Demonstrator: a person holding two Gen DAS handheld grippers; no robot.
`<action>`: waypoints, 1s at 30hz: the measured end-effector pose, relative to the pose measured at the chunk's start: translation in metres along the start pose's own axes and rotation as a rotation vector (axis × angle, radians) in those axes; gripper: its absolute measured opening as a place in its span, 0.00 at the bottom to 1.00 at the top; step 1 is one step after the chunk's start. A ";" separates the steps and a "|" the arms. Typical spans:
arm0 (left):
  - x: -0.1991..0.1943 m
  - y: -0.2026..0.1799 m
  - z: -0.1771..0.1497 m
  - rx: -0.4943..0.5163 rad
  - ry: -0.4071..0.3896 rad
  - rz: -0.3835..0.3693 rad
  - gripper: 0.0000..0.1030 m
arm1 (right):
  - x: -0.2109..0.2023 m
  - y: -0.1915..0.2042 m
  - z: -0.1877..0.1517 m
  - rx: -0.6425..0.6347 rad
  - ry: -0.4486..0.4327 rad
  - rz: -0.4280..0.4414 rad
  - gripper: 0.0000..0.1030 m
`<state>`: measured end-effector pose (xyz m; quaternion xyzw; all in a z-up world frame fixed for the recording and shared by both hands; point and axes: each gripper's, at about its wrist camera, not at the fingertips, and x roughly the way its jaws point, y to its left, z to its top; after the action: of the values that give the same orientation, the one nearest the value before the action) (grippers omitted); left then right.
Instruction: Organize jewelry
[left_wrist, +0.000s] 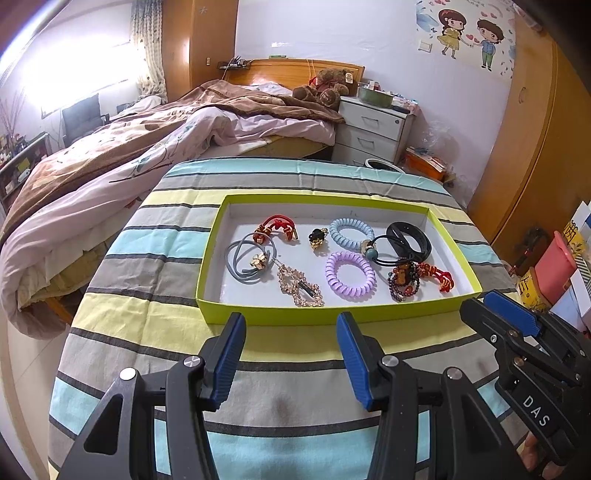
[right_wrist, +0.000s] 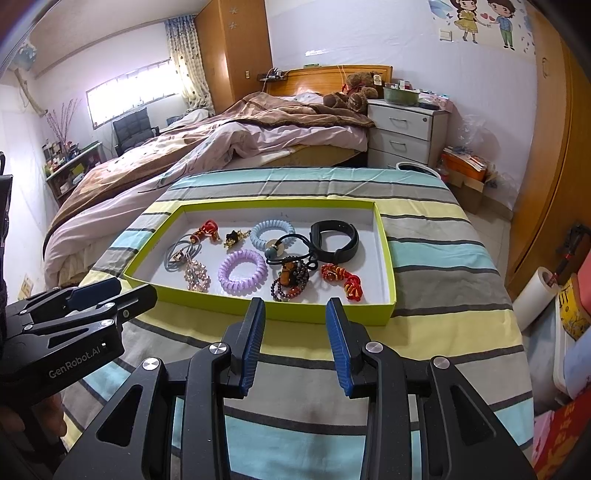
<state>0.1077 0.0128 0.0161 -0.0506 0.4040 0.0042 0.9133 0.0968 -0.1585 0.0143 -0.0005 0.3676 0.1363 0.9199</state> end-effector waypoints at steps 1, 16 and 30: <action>0.000 0.000 0.000 0.001 0.000 -0.001 0.49 | 0.000 -0.001 0.000 0.002 0.000 0.001 0.34; 0.002 0.000 -0.002 -0.004 0.009 0.000 0.49 | -0.001 0.000 -0.001 0.002 0.006 0.000 0.34; 0.003 -0.001 -0.001 -0.001 0.005 -0.006 0.49 | -0.001 0.001 -0.001 0.002 0.007 0.001 0.34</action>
<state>0.1092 0.0111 0.0132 -0.0522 0.4064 0.0015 0.9122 0.0948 -0.1583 0.0144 0.0002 0.3712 0.1361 0.9185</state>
